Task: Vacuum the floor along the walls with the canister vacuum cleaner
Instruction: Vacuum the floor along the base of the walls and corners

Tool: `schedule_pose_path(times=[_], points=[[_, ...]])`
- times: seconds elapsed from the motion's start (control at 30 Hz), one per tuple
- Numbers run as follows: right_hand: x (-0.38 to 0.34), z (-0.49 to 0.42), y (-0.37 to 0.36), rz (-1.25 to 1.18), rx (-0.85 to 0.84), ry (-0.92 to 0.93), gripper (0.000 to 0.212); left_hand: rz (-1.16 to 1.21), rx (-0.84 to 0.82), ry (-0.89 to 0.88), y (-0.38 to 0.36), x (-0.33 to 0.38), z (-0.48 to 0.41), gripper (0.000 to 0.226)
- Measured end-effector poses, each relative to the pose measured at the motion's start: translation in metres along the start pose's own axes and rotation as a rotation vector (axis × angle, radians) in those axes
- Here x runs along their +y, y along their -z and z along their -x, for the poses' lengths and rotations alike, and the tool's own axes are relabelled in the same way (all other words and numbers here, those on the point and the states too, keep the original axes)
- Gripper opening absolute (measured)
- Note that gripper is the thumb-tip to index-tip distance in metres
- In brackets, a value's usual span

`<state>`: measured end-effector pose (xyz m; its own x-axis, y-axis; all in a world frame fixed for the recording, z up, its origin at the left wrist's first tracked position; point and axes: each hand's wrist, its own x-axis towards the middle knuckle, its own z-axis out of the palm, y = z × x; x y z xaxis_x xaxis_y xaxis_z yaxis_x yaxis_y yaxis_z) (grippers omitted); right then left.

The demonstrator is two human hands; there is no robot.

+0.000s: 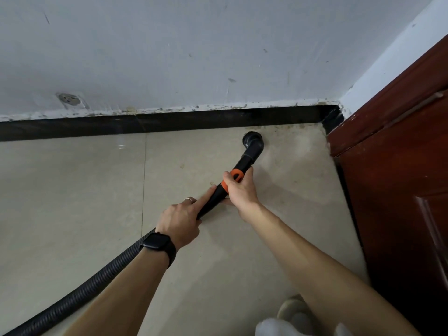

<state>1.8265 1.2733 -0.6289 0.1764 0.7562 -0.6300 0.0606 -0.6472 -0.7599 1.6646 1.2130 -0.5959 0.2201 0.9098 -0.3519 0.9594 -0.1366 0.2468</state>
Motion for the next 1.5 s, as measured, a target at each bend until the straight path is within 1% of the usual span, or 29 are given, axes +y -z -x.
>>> schedule_pose_path(times=[0.07,0.17,0.4,0.57,0.7,0.83,0.97,1.07,1.13,1.23,1.27,1.33,1.37,1.43,1.5], points=[[-0.003,-0.006,0.003,0.028,0.015,0.002,0.082,0.010,-0.001,0.006,0.001,0.001,-0.006,0.093],[-0.005,-0.016,0.006,0.022,0.017,-0.007,0.069,0.016,-0.002,0.008,0.000,0.003,-0.013,0.094],[-0.014,-0.033,0.012,0.047,0.005,-0.012,0.054,0.018,0.004,0.029,-0.001,0.008,-0.030,0.096],[-0.022,-0.042,0.010,0.050,-0.010,-0.025,0.065,0.021,0.014,0.067,0.000,0.011,-0.034,0.095],[-0.025,-0.039,0.003,0.059,0.005,-0.028,0.061,0.035,0.018,0.079,0.001,0.006,-0.033,0.096],[-0.028,-0.030,-0.011,0.066,-0.018,-0.031,0.064,0.061,0.027,0.098,0.001,-0.003,-0.023,0.097],[-0.030,-0.015,-0.032,0.075,-0.055,-0.030,0.078,0.102,0.030,0.126,0.002,-0.021,-0.007,0.098],[-0.029,-0.003,-0.041,0.099,-0.067,-0.039,0.084,0.120,0.020,0.122,0.006,-0.031,0.003,0.099],[-0.027,0.005,-0.037,0.091,-0.045,-0.042,0.083,0.111,0.005,0.094,0.006,-0.033,0.007,0.101],[-0.010,0.022,-0.020,0.090,0.040,-0.020,0.075,0.069,-0.031,0.016,0.008,-0.027,0.012,0.102],[0.001,0.030,-0.013,0.064,0.071,-0.029,0.079,0.045,-0.064,-0.019,0.010,-0.023,0.014,0.101],[0.021,0.044,-0.002,-0.029,0.122,-0.065,0.097,0.006,-0.111,-0.085,0.012,-0.011,0.020,0.097],[0.031,0.052,0.003,-0.077,0.158,-0.090,0.103,-0.007,-0.134,-0.113,0.014,-0.004,0.023,0.094],[0.045,0.063,0.012,-0.158,0.213,-0.121,0.103,-0.017,-0.163,-0.158,0.013,0.006,0.027,0.091],[0.054,0.069,0.021,-0.213,0.231,-0.130,0.105,-0.033,-0.175,-0.199,0.008,0.012,0.029,0.092]])
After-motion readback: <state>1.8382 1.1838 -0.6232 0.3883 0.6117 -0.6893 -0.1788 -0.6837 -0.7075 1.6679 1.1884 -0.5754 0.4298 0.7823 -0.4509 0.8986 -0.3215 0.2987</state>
